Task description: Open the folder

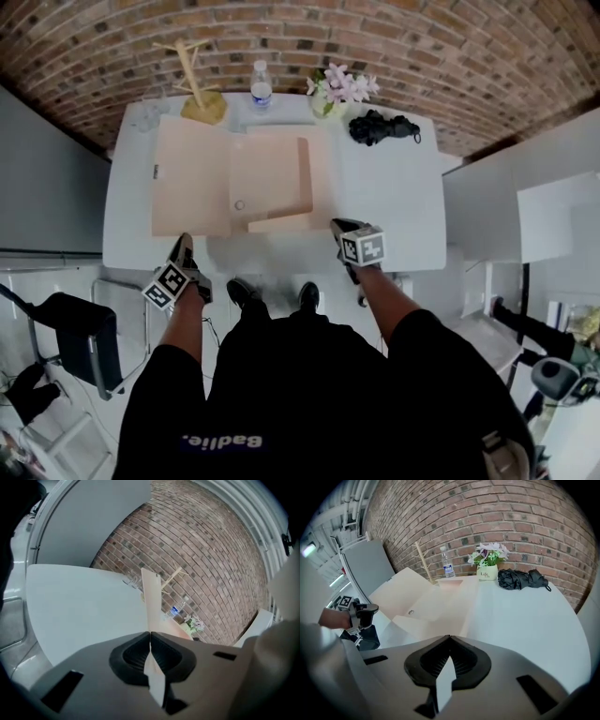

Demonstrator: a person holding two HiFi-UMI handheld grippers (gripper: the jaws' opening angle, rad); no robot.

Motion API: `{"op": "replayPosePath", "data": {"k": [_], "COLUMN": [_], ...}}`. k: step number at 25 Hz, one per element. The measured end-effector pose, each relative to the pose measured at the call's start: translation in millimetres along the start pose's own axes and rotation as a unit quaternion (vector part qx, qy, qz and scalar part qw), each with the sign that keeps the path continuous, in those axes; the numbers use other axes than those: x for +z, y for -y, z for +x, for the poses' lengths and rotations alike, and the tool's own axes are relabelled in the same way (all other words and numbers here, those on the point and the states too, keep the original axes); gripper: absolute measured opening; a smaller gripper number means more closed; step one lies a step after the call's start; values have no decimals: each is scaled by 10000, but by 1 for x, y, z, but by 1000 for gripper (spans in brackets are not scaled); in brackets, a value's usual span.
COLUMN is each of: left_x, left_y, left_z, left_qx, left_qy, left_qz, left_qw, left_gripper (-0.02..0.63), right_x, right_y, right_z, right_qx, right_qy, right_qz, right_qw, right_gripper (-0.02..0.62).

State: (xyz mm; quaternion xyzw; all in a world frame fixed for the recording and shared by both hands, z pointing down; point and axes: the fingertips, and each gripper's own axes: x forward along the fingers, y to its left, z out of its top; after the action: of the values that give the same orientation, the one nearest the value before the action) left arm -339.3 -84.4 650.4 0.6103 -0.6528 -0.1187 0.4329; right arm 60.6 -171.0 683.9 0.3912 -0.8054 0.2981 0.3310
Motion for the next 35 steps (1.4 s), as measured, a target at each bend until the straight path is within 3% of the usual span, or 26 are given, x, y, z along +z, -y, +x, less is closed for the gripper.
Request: {"op": "replayPosePath", "data": {"k": [8, 16, 24, 33, 35], "left_x": [-2, -14, -34, -16, -8], "left_y": [48, 108, 166, 249, 278], "left_z": [-4, -9, -18, -52, -66], "left_qx": [-396, -914, -1428, -2085, -2310], "left_qy": [-128, -473, -713, -430, -343], "left_qz": [665, 1473, 1609, 1610, 1698], "left_qw": [9969, 9837, 9740, 9637, 9574], "left_gripper": [9, 28, 25, 3, 3], "right_x": [14, 22, 37, 56, 67], "right_y": [-3, -9, -29, -44, -52], "right_z": [-15, -47, -102, -157, -176], "right_qx": [127, 396, 803, 1059, 1161], "right_qy": [255, 618, 1226, 1837, 2031], "right_qz": [-100, -197, -228, -130, -150], "right_qw": [9995, 9971, 9889, 9772, 9721], "right_gripper": [28, 28, 28, 28, 28]}}
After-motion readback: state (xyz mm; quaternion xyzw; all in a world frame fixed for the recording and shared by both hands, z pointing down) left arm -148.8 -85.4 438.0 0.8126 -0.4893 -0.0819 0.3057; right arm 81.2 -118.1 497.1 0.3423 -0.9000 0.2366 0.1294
